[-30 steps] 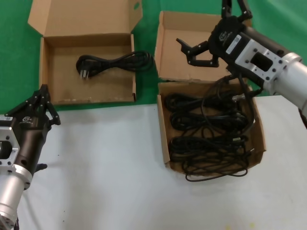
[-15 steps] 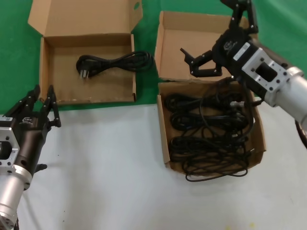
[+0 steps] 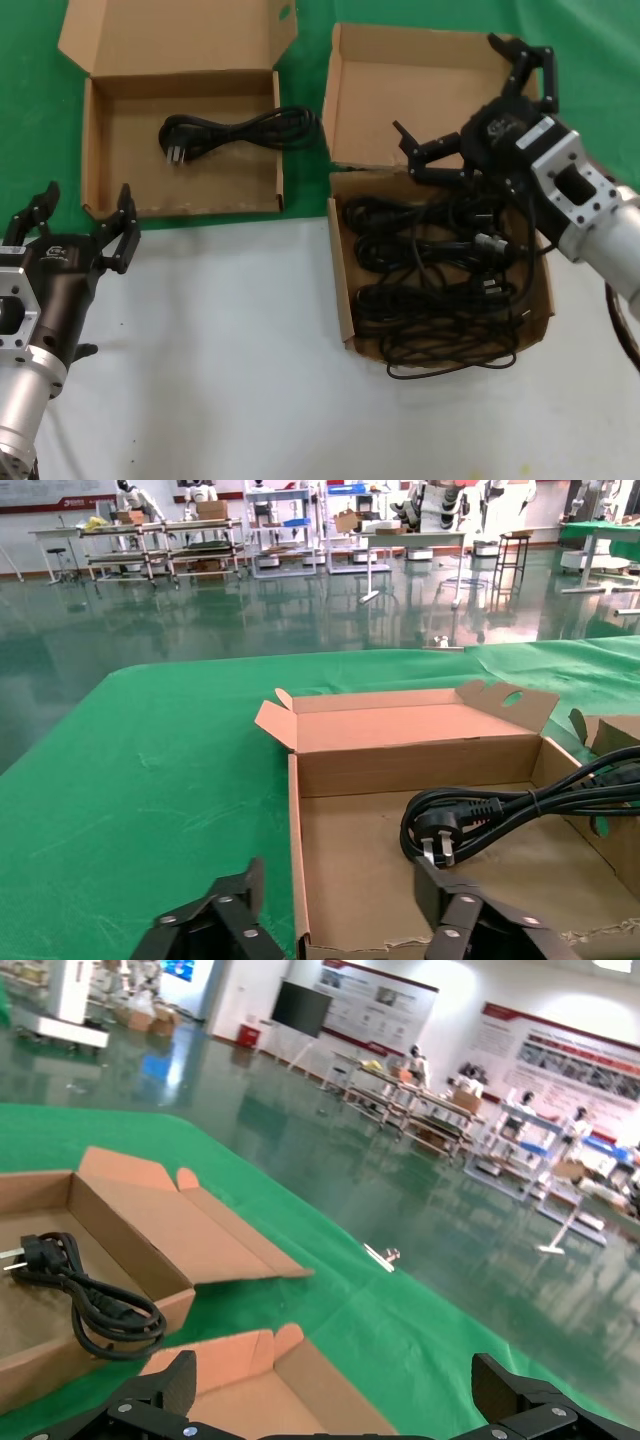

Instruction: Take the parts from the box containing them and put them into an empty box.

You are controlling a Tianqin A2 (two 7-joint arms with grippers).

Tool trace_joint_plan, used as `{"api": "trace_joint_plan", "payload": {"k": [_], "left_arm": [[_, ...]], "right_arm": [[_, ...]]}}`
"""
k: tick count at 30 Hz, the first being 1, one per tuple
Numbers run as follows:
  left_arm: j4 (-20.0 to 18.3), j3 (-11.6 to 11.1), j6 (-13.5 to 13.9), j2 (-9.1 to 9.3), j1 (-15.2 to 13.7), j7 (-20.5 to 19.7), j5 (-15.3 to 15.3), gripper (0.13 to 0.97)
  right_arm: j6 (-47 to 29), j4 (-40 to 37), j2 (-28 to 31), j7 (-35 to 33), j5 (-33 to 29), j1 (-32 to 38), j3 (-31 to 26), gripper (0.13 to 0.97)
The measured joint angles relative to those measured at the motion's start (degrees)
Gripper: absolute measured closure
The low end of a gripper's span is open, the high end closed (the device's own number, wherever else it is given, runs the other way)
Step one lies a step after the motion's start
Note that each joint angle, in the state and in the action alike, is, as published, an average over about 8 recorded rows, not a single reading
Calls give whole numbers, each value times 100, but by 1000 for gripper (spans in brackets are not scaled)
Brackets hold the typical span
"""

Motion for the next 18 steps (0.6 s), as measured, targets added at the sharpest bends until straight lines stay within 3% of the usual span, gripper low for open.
{"api": "trace_joint_plan", "payload": {"k": [4,12,18], "left_arm": [[2,-6,3,5,4,-3,6,632],[6,-18,9,15,12,-9,18,417],[9,-27,13,23,18,-14,27,317]], "right_arm": [[122,18,-37,36,145,-188,77,129],[367,55,-111,107,441,-563,231,129],[549,83,-166,160,660,-847,347,129]]}}
